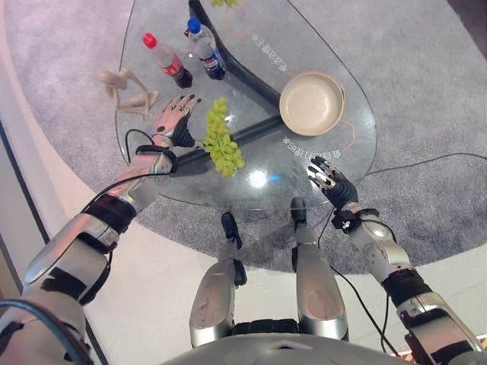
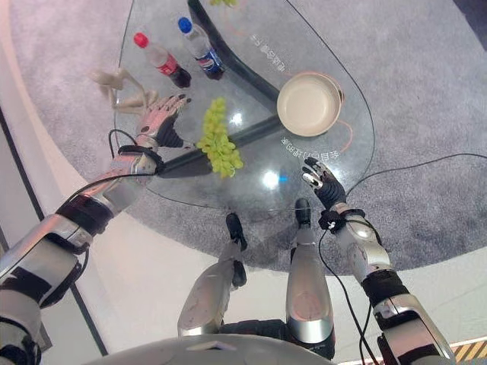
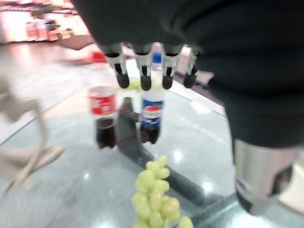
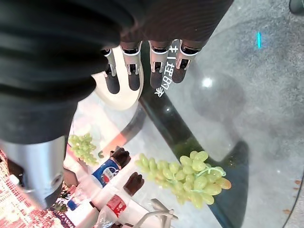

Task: Pick up fruits into the plate

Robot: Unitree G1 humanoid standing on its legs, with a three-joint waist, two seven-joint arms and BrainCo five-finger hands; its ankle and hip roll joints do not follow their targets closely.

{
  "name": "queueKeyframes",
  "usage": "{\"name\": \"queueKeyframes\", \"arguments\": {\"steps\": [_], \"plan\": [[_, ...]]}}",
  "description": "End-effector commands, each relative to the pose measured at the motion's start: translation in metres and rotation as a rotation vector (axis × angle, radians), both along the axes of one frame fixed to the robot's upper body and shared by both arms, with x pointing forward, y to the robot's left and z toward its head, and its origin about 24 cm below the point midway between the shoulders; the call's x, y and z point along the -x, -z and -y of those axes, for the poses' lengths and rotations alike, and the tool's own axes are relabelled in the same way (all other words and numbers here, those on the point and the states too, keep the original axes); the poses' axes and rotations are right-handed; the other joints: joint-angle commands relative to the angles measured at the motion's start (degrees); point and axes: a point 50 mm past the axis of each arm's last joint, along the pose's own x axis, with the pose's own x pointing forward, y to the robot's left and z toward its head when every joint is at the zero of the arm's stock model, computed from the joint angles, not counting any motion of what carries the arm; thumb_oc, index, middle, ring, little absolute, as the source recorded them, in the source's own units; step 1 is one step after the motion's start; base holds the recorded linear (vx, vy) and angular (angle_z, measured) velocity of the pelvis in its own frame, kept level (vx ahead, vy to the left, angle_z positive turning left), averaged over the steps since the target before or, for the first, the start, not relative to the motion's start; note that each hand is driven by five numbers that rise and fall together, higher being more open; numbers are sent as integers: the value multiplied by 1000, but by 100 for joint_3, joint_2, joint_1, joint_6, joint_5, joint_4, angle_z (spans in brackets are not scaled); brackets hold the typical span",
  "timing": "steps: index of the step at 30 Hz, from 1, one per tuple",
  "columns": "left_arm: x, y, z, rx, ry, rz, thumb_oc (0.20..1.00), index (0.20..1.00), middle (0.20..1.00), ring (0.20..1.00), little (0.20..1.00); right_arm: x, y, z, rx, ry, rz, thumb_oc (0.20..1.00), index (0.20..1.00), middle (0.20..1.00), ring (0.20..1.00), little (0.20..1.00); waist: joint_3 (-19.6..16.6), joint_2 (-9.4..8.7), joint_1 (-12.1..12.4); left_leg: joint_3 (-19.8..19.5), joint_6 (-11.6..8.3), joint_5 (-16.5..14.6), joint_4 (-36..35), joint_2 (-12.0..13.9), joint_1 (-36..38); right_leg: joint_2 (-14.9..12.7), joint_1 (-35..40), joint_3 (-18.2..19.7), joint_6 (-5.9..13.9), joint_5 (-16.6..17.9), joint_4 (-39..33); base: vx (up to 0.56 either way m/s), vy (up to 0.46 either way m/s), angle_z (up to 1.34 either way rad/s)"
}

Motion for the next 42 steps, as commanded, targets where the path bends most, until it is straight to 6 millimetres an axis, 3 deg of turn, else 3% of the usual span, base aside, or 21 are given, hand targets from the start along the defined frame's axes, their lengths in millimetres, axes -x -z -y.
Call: {"name": "queueKeyframes", "arguments": {"steps": [1,12,21,42], "plan": [[-6,-32,-25,-157,-93,103,1000,1000,1000,1000,1000,-2,-16,-7,-32,-59,76,1000,1000,1000,1000,1000,-119,-295,-158,-324,-75,-835,826,-128,-349,-314,-557,-10,74,-679,1045,-16,1,-15],[-17,-54,-4,-428,-70,125,1000,1000,1000,1000,1000,-10,-33,-11,-22,-84,135,1000,1000,1000,1000,1000,-119,-160,-376,-177,-92,-871,1082,-236,-942,-248,-1298,248,88,-627,1243,-12,-3,-18],[-22,-46,-3,-617,-74,23,1000,1000,1000,1000,1000,-11,-40,-13,-24,-102,163,1000,1000,1000,1000,1000,-119,-93,-472,-52,-110,-847,1205,-277,-1332,-222,-1729,378,119,-565,1313,-13,-6,-8],[-20,-40,-46,-715,-153,-220,1000,1000,1000,1000,1000,-10,-44,-36,-121,-142,208,1000,1000,1000,1000,1000,-119,-350,-447,106,-36,-860,1468,-224,-2001,-81,-2170,488,150,-399,1217,-17,-28,-2]]}}
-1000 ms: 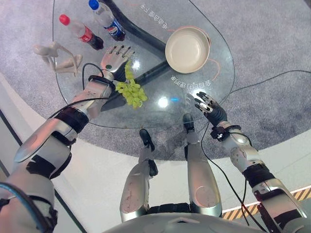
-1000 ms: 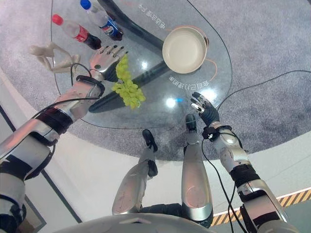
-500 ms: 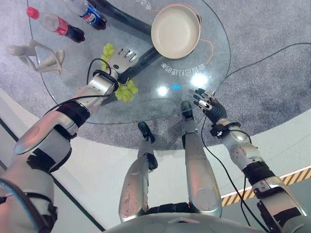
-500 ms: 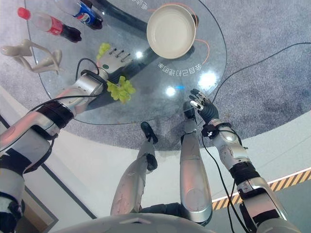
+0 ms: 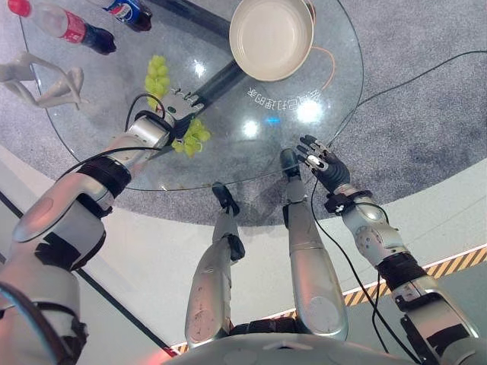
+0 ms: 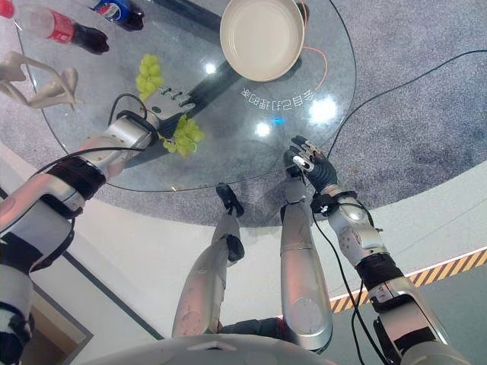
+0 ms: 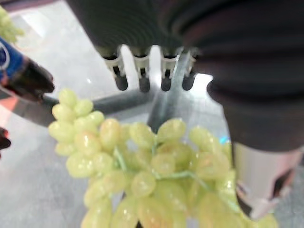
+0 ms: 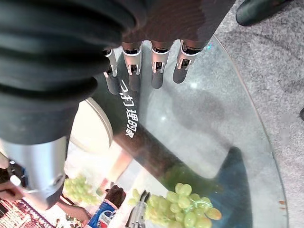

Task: Pick up fruits into the plate

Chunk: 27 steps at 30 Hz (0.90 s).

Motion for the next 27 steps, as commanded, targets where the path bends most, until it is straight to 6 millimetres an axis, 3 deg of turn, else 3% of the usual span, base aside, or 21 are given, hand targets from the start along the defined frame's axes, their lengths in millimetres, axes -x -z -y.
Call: {"name": "queueKeyframes", "arguments": {"steps": [1,14,23,24,25,27], "plan": [[1,-22,-42,-29,-120,-3,1000,1000,1000,1000,1000,5,-13,-15,-84,-57,80,1000,1000,1000,1000,1000,-114,-355,-81,-518,-132,-927,1296,-15,-490,-86,363,-416,82,-176,-148,0,0,0],[8,-14,-44,-118,-115,-179,1000,1000,1000,1000,1000,8,-14,-10,-89,-60,74,1000,1000,1000,1000,1000,-114,-227,-187,-327,-97,-1062,1447,-85,-538,-192,322,-265,121,-39,-342,2,41,-7],[5,-24,-49,-241,-143,-82,1000,1000,1000,1000,1000,10,-13,-16,-145,-72,80,1000,1000,1000,1000,1000,-114,-303,-208,-277,-90,-1060,1502,-31,-650,-168,263,-243,114,-15,-349,-15,-3,-3],[4,-26,-49,-262,-149,-61,906,906,906,906,906,10,-14,-17,-150,-74,84,1000,1000,1000,1000,1000,-114,-319,-208,-281,-88,-1053,1503,-25,-676,-153,240,-235,112,-15,-340,-35,-40,0],[3,-27,-50,-274,-159,-52,200,200,200,200,200,10,-14,-18,-154,-76,86,1000,1000,1000,1000,1000,-114,-331,-209,-284,-86,-1050,1504,-22,-694,-145,225,-233,111,-14,-336,-37,-35,0],[2,-30,-51,-290,-175,-34,200,200,200,200,200,10,-14,-20,-167,-81,91,1000,1000,1000,1000,1000,-114,-364,-209,-293,-82,-1050,1520,-14,-740,-136,191,-238,112,-10,-326,-40,-47,0]]}}
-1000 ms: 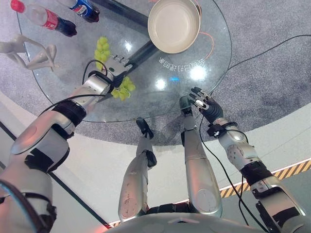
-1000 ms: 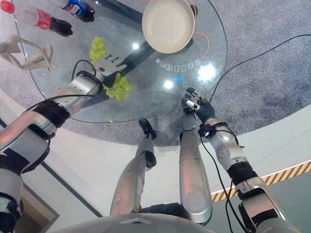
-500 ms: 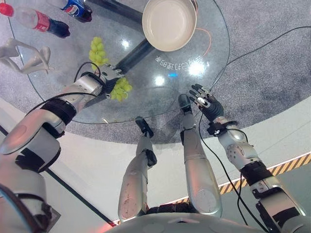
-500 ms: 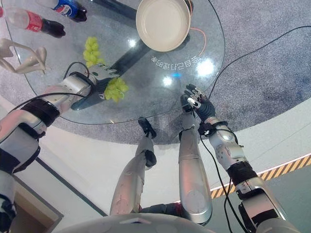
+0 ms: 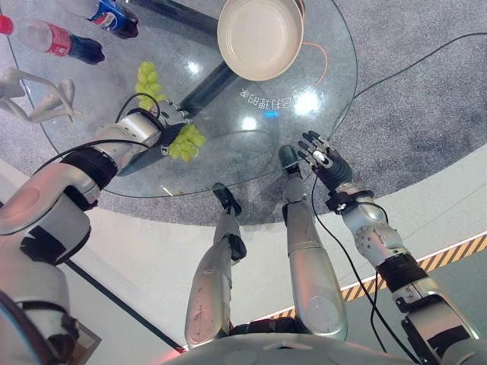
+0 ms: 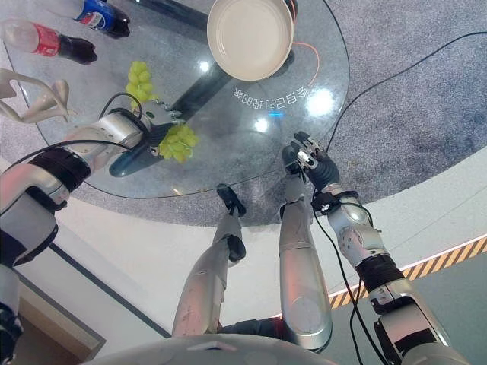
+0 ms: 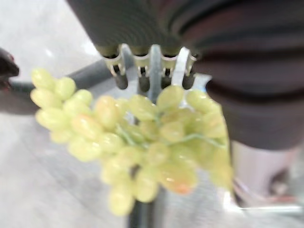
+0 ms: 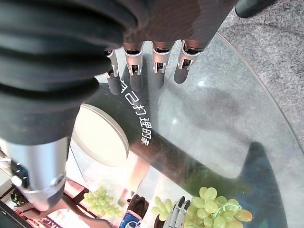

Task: Pick up fruits into the plate

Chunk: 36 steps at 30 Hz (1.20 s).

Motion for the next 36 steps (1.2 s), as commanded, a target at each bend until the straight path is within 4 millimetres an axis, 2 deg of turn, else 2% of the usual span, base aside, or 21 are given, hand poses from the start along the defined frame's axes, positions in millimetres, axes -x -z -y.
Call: {"name": "queueKeyframes", "arguments": {"steps": [1,6,10,23,24,25,26,36], "plan": [[0,-32,-38,-92,-112,161,200,200,200,200,200,8,-11,-19,-99,-73,88,1000,1000,1000,1000,1000,-112,-397,-130,-592,-145,-902,1539,87,-789,-125,231,-550,62,-52,-151,-43,-62,1],[-3,-39,-37,-108,-114,231,200,200,200,200,200,9,-12,-26,-144,-84,97,1000,1000,1000,1000,1000,-112,-508,-115,-644,-129,-887,1551,88,-880,-82,177,-572,59,-33,-136,-44,-60,1],[-4,-35,-39,-118,-121,246,200,200,200,200,200,9,-13,-30,-168,-93,99,1000,1000,1000,1000,1000,-112,-581,-101,-683,-128,-866,1551,98,-949,-47,130,-584,57,-17,-122,-28,-28,-1],[-4,-34,-41,-103,-120,273,200,200,200,200,200,9,-14,-34,-189,-104,99,1000,1000,1000,1000,1000,-112,-641,-19,-766,-144,-788,1411,95,-914,-4,189,-671,54,-13,-158,-5,-2,0],[-3,-34,-41,-94,-109,283,222,222,222,222,222,9,-13,-35,-187,-103,99,1000,1000,1000,1000,1000,-112,-645,-4,-769,-152,-774,1386,103,-901,-12,208,-693,56,-8,-178,0,0,0],[-3,-35,-40,-89,-105,288,438,438,438,438,438,9,-13,-35,-187,-104,99,1000,1000,1000,1000,1000,-112,-647,1,-771,-155,-767,1373,106,-893,-12,217,-699,56,-7,-185,0,0,0],[-3,-36,-40,-80,-98,294,1000,1000,1000,1000,1000,10,-14,-35,-186,-106,100,1000,1000,1000,1000,1000,-112,-649,10,-778,-159,-757,1352,109,-880,-13,233,-707,57,-6,-198,0,0,0],[0,-51,-37,-3,-56,350,1000,1000,1000,1000,1000,12,-11,-33,-192,-109,98,1000,1000,1000,1000,1000,-112,-635,82,-829,-157,-744,1276,94,-723,-39,392,-782,58,-29,-224,-4,-5,3]]}}
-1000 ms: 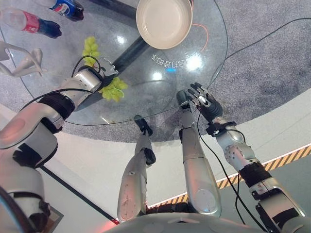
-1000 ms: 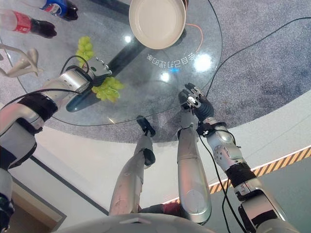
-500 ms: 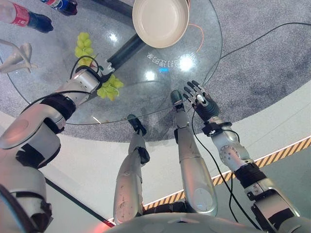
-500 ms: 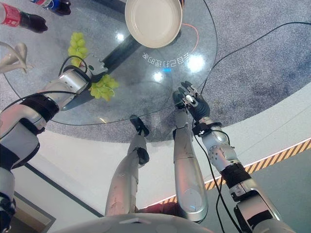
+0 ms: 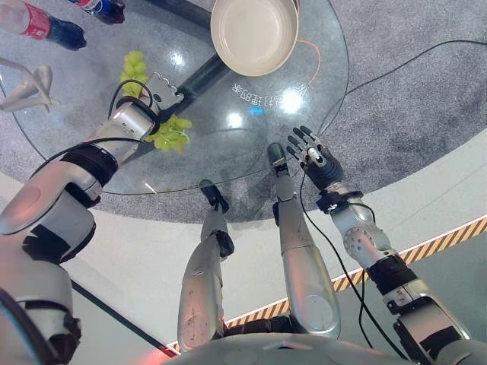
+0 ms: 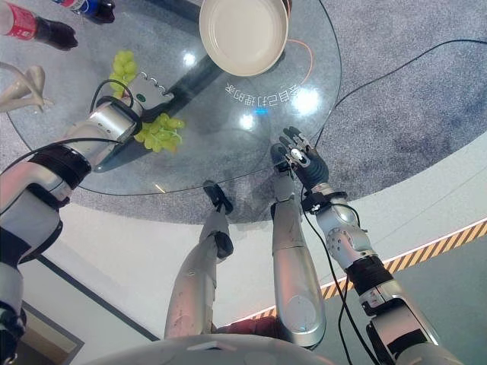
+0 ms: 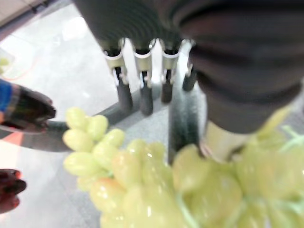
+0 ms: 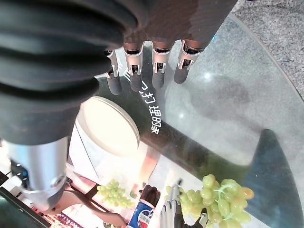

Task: Pick up fruits into the plate

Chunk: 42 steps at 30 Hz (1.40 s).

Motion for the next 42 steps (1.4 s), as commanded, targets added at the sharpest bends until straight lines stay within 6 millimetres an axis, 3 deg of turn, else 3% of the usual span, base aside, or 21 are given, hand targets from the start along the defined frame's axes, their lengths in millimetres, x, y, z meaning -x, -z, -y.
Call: {"name": "queueKeyframes", "arguments": {"steps": [1,19,42], "plan": [[7,-27,-32,50,-71,102,1000,1000,1000,1000,1000,8,-5,-9,-71,-43,59,1000,1000,1000,1000,1000,-95,-262,150,-642,-136,-590,811,-37,-327,-62,482,-623,82,-126,-214,-3,1,5],[17,-27,-39,68,-38,98,1000,1000,1000,1000,1000,13,0,-5,-74,-36,47,1000,1000,1000,1000,1000,-95,-210,276,-693,-111,-614,725,-76,-135,-131,699,-749,84,-160,-270,0,0,0],[13,-3,-42,109,-126,72,1000,1000,1000,1000,1000,8,-9,-10,-81,-50,69,1000,1000,1000,1000,1000,-95,-363,298,-686,-117,-521,736,-23,-538,-13,306,-719,91,-75,-245,-3,0,1]]}}
